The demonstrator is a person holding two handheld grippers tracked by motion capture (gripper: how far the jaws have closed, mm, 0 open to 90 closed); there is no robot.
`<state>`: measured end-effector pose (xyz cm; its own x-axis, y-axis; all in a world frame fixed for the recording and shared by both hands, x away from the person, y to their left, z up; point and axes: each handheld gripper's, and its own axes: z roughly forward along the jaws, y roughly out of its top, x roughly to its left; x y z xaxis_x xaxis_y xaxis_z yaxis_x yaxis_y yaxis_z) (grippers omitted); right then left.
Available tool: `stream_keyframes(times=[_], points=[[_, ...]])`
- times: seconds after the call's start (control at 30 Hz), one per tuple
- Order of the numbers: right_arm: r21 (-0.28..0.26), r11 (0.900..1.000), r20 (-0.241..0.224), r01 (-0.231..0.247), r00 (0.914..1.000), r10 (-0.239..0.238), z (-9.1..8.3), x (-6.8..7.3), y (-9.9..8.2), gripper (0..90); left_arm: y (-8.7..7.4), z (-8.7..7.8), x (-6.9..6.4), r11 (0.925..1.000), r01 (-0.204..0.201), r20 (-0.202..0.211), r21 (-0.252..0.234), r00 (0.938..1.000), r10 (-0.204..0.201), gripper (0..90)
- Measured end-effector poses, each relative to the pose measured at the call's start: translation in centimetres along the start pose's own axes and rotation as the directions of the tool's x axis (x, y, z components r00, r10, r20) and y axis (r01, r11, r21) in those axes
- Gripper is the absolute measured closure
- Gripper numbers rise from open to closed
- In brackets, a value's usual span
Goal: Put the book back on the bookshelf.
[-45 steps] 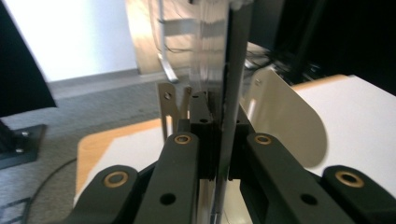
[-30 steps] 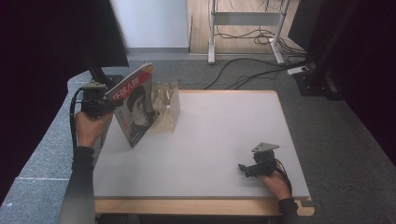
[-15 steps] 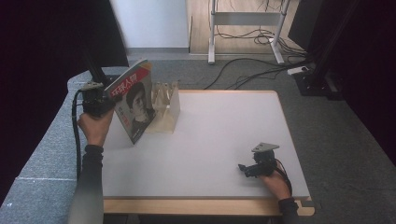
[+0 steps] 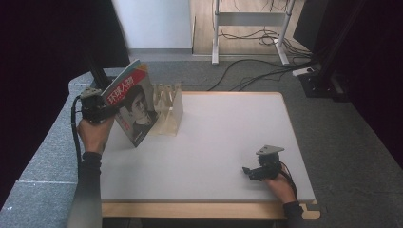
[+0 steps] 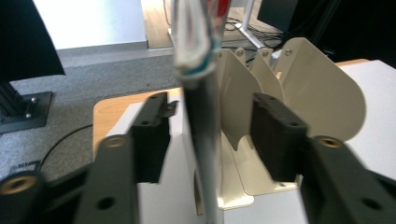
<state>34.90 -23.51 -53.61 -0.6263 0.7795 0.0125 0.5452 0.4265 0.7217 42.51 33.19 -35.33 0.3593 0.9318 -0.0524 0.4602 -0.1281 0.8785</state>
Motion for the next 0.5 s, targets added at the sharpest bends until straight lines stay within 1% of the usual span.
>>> stream_keyframes(times=[0.07, 0.17, 0.27, 0.4, 0.47, 0.5], points=[[0.001, 1.0, -0.001, -0.001, 1.0, 0.001, 0.0, 0.0, 0.0, 0.0, 0.0, -0.2, -0.1, 1.0, -0.004, 0.004, 0.006, 1.0, 0.004, 35.2], [0.001, 1.0, 0.0, 0.0, 1.0, 0.0, 0.0, 0.0, 0.0, 0.0, -0.3, -0.5, -0.2, 1.0, -0.006, 0.004, 0.0, 1.0, 0.006, 24.6], [0.0, 1.0, 0.0, 0.001, 1.0, -0.001, 0.0, 0.0, 0.0, 0.0, -0.6, -0.9, -0.1, 0.9999, 0.01, 0.042, -0.011, 0.9991, -0.009, 17.0], [0.001, 1.0, 0.0, 0.002, 1.0, -0.002, 0.0, 0.0, 0.0, 0.0, -1.1, -1.5, -0.2, 0.9999, 0.015, 0.062, -0.007, 0.998, -0.015, 12.8], [0.001, 1.0, -0.001, 0.002, 1.0, -0.002, 0.0, 0.0, 0.0, 0.0, -1.3, -1.8, -0.4, 1.0, 0.008, 0.061, 0.003, 0.9981, -0.008, 8.3], [0.002, 1.0, -0.001, 0.002, 1.0, -0.002, 0.0, 0.0, 0.0, 0.0, -1.4, -2.0, -0.6, 1.0, 0.003, 0.06, 0.005, 0.9982, -0.003, 7.9]])
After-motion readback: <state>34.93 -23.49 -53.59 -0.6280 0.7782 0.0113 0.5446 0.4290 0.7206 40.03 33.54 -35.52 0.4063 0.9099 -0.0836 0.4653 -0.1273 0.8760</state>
